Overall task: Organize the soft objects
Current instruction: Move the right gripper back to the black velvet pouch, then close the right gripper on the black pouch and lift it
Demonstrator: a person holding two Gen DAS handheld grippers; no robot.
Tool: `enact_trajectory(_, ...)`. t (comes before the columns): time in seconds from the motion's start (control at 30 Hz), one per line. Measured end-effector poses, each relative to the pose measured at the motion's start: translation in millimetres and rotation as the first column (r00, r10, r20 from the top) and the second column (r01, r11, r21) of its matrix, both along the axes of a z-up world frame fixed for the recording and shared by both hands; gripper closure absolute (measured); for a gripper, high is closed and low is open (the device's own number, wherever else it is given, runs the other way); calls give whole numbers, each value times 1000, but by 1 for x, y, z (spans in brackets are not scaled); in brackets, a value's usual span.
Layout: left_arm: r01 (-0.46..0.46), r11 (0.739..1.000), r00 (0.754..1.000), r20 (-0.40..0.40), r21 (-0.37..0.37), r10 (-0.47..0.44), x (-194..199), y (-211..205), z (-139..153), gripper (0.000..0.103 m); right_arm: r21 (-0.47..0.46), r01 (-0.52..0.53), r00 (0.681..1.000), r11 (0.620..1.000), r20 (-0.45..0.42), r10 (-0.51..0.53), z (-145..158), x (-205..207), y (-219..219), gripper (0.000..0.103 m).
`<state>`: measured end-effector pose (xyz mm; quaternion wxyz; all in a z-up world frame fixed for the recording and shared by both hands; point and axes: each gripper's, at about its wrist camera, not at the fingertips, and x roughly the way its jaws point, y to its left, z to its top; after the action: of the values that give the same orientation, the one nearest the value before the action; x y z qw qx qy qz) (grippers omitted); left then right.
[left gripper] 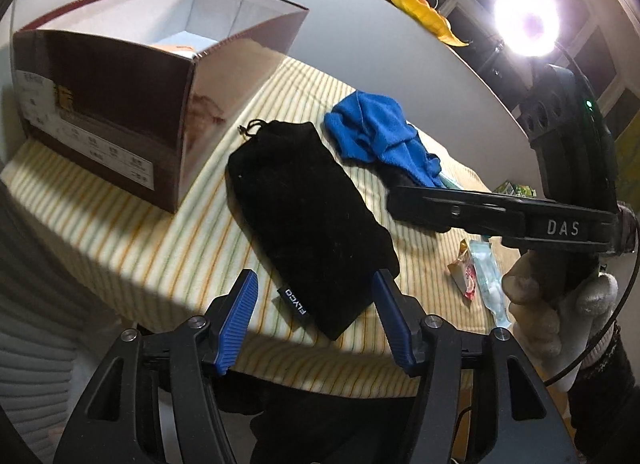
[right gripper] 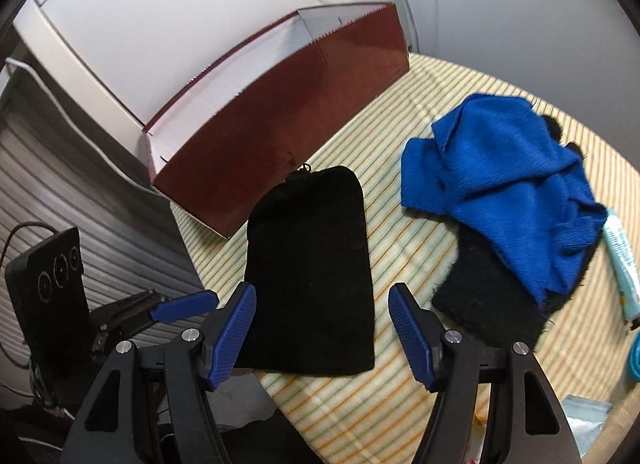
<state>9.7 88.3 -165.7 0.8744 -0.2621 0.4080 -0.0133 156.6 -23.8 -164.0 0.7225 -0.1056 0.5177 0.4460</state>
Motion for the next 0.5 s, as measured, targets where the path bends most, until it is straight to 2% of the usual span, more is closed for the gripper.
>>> enact_trajectory(0.17,1,1000,1000,-13,0,-1,9,-1,-7,44,-6,15,998,1000,-58,-15,-12,10,9,38)
enact_trajectory(0.5,4,1000,1000,-31,-25,-5,20,-1,-17,44,-52,13,996,999,-90,-18,-28,17,21,38)
